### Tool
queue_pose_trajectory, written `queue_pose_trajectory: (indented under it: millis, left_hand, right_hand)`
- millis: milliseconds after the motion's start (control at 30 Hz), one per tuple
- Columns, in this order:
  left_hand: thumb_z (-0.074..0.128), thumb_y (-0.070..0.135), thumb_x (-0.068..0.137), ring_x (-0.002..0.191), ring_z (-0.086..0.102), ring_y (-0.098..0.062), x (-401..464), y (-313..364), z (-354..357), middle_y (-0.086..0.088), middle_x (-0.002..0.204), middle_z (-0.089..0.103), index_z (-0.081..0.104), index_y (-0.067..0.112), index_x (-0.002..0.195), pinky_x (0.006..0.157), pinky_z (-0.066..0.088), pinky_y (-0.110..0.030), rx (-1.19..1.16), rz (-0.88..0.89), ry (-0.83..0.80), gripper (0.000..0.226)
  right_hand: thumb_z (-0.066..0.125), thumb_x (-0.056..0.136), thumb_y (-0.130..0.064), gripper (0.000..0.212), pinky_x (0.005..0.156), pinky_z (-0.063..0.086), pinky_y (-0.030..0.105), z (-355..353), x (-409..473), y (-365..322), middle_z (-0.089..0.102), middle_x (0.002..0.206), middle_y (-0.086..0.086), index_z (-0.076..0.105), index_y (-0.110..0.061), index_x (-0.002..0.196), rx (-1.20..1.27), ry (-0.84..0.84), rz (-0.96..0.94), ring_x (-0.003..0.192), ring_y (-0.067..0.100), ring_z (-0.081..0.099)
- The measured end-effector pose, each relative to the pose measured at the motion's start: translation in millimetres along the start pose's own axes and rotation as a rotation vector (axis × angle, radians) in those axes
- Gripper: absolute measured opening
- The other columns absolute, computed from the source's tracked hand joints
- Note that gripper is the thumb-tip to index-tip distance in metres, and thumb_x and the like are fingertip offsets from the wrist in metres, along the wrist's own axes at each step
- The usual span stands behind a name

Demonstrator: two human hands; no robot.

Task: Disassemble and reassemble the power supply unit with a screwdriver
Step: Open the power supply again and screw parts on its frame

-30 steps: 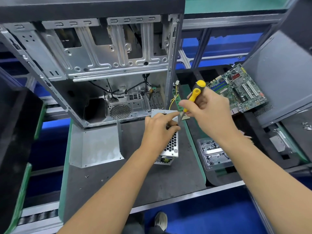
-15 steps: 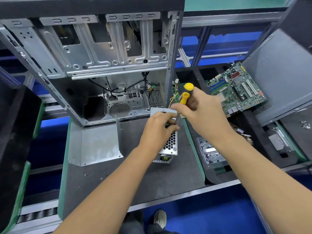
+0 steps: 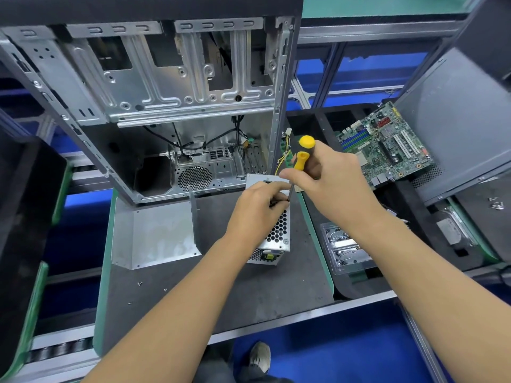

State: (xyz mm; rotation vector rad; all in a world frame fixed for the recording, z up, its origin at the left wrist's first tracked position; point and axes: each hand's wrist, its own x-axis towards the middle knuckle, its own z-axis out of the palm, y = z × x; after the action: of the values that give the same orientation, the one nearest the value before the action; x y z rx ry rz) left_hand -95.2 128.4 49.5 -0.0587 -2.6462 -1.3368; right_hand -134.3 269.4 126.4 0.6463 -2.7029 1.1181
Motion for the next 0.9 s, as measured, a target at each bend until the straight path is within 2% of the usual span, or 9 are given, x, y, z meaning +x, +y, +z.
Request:
queue_pose_trajectory:
  millis: [133, 267, 333, 400, 500, 600, 700, 800, 900]
  left_hand:
    - [0.071, 0.005, 0.087, 0.094, 0.063, -0.017, 0, -1, -1, -0.001, 0.092, 0.071, 0.071, 0.015, 0.116, 0.088, 0.049, -0.03, 0.007, 0.007, -0.01, 0.031]
    - [0.071, 0.006, 0.087, 0.095, 0.061, -0.017, -1, -2, -1, -0.002, 0.093, 0.069, 0.07, 0.013, 0.118, 0.088, 0.046, -0.026, 0.02, 0.016, -0.016, 0.031]
    - [0.071, 0.007, 0.087, 0.096, 0.06, -0.017, -1, -2, -1, -0.002, 0.093, 0.069, 0.07, 0.013, 0.118, 0.088, 0.046, -0.026, 0.026, 0.012, -0.017, 0.031]
    - [0.073, 0.012, 0.087, 0.095, 0.058, -0.016, -1, -1, 1, -0.001, 0.093, 0.067, 0.07, 0.013, 0.115, 0.086, 0.046, -0.027, 0.025, 0.001, -0.021, 0.028]
    - [0.076, 0.018, 0.086, 0.087, 0.056, -0.014, 2, 1, 3, 0.004, 0.087, 0.06, 0.07, 0.01, 0.1, 0.08, 0.048, -0.029, 0.031, -0.016, 0.015, 0.017]
    - [0.074, 0.017, 0.088, 0.083, 0.059, -0.018, 4, 1, 4, -0.001, 0.087, 0.064, 0.07, 0.01, 0.098, 0.08, 0.051, -0.037, 0.035, -0.015, 0.013, 0.013]
    - [0.074, 0.016, 0.087, 0.084, 0.061, -0.02, 4, -1, 5, -0.004, 0.088, 0.068, 0.07, 0.009, 0.095, 0.079, 0.05, -0.037, 0.009, -0.035, 0.034, 0.011]
    - [0.075, 0.014, 0.086, 0.081, 0.062, -0.018, 4, -3, 5, -0.004, 0.088, 0.07, 0.07, 0.008, 0.092, 0.078, 0.049, -0.033, 0.008, -0.01, 0.037, 0.01]
    - [0.075, 0.012, 0.086, 0.085, 0.066, -0.018, 5, -5, 5, -0.006, 0.09, 0.072, 0.074, 0.007, 0.097, 0.083, 0.052, -0.036, -0.012, 0.013, 0.025, 0.012]
  right_hand:
    - [0.075, 0.083, -0.038, 0.032, 0.059, 0.042, 0.028, 0, 0, 1, 0.056, 0.06, 0.0, 0.056, -0.012, 0.081, -0.006, -0.002, 0.002, 0.061, 0.017, 0.052]
    - [0.076, 0.081, -0.04, 0.032, 0.059, 0.041, 0.024, -1, 2, 2, 0.054, 0.057, -0.008, 0.057, -0.014, 0.083, -0.024, -0.044, 0.029, 0.06, 0.011, 0.052]
    - [0.077, 0.08, -0.041, 0.032, 0.062, 0.045, 0.027, -1, 4, 2, 0.056, 0.06, -0.01, 0.057, -0.016, 0.084, -0.055, -0.074, 0.036, 0.062, 0.009, 0.055]
    - [0.078, 0.077, -0.044, 0.035, 0.062, 0.046, 0.032, -2, 6, 2, 0.057, 0.063, -0.009, 0.053, -0.02, 0.082, -0.082, -0.093, 0.042, 0.064, 0.013, 0.057]
    - [0.078, 0.071, -0.054, 0.045, 0.063, 0.046, 0.037, -3, 9, -1, 0.058, 0.07, 0.001, 0.045, -0.023, 0.079, -0.141, -0.112, 0.076, 0.071, 0.026, 0.055]
    - [0.08, 0.07, -0.053, 0.054, 0.075, 0.051, 0.044, -10, 13, -8, 0.063, 0.085, 0.004, 0.043, -0.025, 0.099, -0.153, -0.188, 0.112, 0.081, 0.029, 0.06]
    - [0.074, 0.079, -0.046, 0.054, 0.082, 0.051, 0.044, -28, 17, -22, 0.055, 0.106, -0.005, 0.041, -0.034, 0.12, -0.078, -0.267, -0.049, 0.081, 0.018, 0.061]
    - [0.062, 0.091, -0.029, 0.029, 0.084, 0.049, 0.044, -41, 30, -33, 0.056, 0.103, 0.0, 0.053, -0.027, 0.118, -0.326, -0.377, -0.248, 0.086, 0.022, 0.058]
    - [0.057, 0.095, -0.04, 0.027, 0.074, 0.044, 0.04, -46, 46, -43, 0.052, 0.085, 0.006, 0.053, -0.019, 0.112, -0.632, -0.489, -0.204, 0.087, 0.034, 0.052]
